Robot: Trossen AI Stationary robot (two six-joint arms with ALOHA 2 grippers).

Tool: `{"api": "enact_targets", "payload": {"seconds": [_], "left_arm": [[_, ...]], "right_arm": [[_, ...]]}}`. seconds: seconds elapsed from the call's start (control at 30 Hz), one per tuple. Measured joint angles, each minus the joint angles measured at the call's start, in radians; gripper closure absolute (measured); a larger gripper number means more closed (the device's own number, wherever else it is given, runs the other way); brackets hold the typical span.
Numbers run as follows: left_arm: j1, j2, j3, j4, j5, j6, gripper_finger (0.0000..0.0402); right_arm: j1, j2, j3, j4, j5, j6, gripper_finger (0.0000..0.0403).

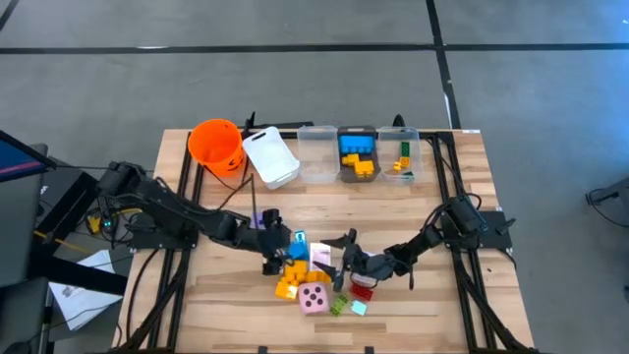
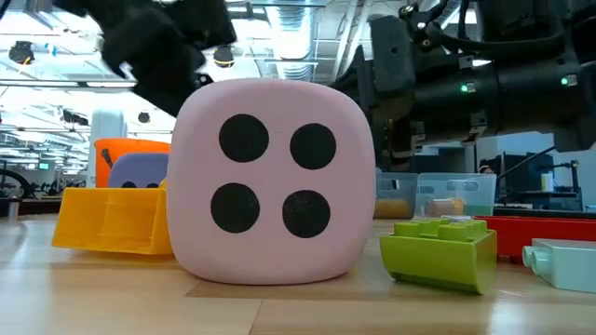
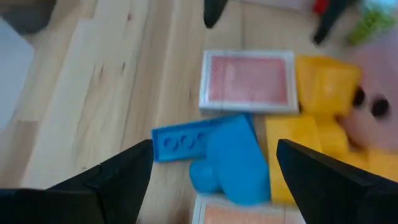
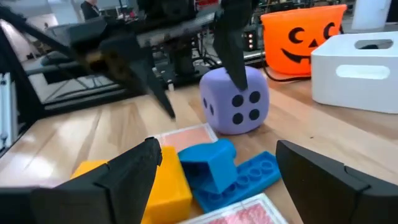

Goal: Pick & Place Toys
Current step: Put the large blue game piece into the black bin

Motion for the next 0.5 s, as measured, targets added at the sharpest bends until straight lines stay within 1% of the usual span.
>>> {"api": "enact_targets", "payload": {"seconds": [0.2, 0.3, 0.37, 0.5], "left_arm": [[0.026, 0.050, 0.000, 0.020, 0.026, -0.097, 0.0070], [0.032, 0.073, 0.001, 0.036, 0.072, -0.132, 0.0071], [0.032, 0.088, 0.001, 0.046, 0.096, -0.142, 0.0071], [0.031, 0.112, 0.001, 0.051, 0.102, -0.144, 0.0071]], "right_arm": [[-0.006, 0.000, 0.000, -0.025, -0.001, 0.008, 0.0085], [-0.005, 0.000, 0.000, -0.030, -0.001, 0.008, 0.0085], [-0.006, 0.000, 0.002, -0.033, -0.001, 0.008, 0.0085], [-0.006, 0.000, 0.002, -0.048, 0.000, 0.026, 0.0085]]}}
